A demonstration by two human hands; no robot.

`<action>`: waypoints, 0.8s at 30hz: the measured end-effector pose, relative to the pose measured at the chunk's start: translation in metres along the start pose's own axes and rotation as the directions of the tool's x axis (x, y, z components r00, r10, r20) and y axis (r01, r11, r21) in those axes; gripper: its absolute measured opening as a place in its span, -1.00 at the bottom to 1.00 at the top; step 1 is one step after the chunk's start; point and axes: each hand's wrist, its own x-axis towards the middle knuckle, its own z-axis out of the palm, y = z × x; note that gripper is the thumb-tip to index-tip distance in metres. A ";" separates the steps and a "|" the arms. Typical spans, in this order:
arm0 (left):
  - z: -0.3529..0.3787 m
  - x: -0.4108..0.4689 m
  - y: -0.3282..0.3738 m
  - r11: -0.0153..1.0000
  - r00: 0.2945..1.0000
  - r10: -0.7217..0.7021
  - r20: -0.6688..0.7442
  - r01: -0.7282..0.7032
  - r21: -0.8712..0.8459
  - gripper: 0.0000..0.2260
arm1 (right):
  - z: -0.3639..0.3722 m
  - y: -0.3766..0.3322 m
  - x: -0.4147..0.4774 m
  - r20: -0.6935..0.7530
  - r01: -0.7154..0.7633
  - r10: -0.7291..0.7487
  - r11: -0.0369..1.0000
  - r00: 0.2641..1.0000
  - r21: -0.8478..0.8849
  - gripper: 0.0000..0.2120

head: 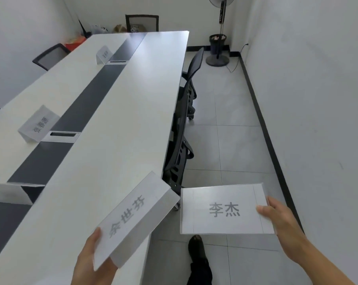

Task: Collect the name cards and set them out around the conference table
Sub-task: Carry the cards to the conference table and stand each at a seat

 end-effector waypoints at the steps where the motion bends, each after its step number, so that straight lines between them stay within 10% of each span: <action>1: 0.008 0.018 -0.001 1.000 1.000 -0.022 0.005 0.023 -0.006 -0.28 | -0.001 -0.010 0.020 0.008 0.005 -0.005 1.000 1.000 -0.012 -0.75; 5: 0.063 0.082 0.012 0.996 0.998 -0.035 0.049 0.039 -0.080 -0.26 | -0.006 -0.064 0.099 0.044 0.040 -0.037 0.998 0.998 -0.058 -0.59; 8: 0.107 0.116 0.035 0.997 0.999 0.039 0.025 -0.037 -0.072 -0.77 | -0.005 -0.103 0.151 0.063 0.072 -0.068 0.995 0.996 -0.065 -0.73; 24: 0.236 0.272 0.068 0.966 0.909 0.112 -0.401 -0.194 -0.170 -0.35 | 0.026 -0.216 0.476 0.447 0.107 -0.010 0.976 0.894 -0.191 -0.84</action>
